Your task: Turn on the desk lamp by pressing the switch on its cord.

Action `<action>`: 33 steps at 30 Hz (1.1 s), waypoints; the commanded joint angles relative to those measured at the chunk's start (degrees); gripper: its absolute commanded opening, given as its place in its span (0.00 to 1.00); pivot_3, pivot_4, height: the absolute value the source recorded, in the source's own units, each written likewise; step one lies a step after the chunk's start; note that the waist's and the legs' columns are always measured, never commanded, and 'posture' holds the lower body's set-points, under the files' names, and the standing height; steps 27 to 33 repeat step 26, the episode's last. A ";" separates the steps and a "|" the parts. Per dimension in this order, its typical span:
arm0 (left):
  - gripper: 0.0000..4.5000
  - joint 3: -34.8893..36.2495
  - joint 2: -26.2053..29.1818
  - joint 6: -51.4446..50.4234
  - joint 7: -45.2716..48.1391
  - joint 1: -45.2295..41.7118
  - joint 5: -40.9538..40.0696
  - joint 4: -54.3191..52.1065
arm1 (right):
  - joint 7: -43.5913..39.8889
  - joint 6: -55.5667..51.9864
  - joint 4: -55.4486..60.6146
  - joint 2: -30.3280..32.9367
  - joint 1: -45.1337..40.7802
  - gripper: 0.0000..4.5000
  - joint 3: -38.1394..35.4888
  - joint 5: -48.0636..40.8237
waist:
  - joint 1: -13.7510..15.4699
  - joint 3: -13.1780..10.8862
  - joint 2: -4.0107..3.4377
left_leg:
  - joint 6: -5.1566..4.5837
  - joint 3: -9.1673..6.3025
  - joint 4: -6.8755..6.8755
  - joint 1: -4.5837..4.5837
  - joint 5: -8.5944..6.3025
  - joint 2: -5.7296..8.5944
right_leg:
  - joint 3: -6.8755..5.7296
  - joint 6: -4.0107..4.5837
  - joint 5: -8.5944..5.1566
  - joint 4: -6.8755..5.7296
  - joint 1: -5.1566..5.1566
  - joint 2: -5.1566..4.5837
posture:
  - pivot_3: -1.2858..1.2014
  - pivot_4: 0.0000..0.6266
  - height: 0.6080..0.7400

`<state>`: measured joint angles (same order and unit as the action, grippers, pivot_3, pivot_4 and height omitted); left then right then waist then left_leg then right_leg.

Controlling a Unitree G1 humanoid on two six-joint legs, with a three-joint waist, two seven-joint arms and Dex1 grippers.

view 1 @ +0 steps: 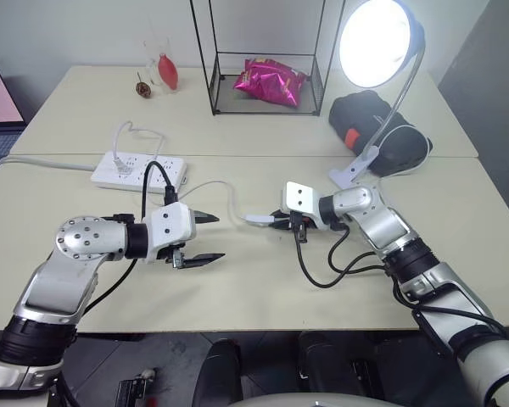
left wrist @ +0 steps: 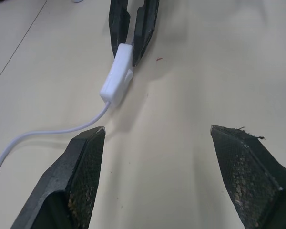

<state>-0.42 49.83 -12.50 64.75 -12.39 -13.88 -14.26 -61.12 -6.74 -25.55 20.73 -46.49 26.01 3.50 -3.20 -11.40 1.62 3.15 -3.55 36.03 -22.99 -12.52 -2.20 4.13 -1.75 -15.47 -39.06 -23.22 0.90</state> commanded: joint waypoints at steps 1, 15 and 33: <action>0.81 2.43 0.43 -1.32 -1.33 0.55 -1.66 -3.02 | 0.12 3.12 -2.98 -1.09 -1.79 0.25 -1.73 -0.06 | -0.05 0.00 0.00 | 0.00 0.00 0.00 0.00 0.00 0.00 | 0.00 0.00 0.00 0.00 0.00 0.00 | 0.52 0.24 1.00; 0.81 6.25 0.08 -6.93 -7.09 3.86 -3.75 -6.98 | -7.62 -8.21 26.42 12.80 7.76 0.98 -10.73 -9.39 | 0.04 -0.01 -0.02 | 0.00 -0.01 -0.02 -0.02 0.00 -0.04 | 0.00 0.00 -0.01 0.01 0.00 0.01 | 0.52 0.24 1.00; 0.81 9.08 3.22 -9.97 -5.38 7.46 -6.40 -9.64 | -6.19 -14.60 35.99 18.67 13.38 0.99 -14.35 -12.89 | -0.07 -0.01 -0.02 | 0.00 0.09 0.00 0.07 0.00 -0.10 | 0.02 0.02 0.01 -0.01 0.01 0.04 | 0.52 0.24 1.00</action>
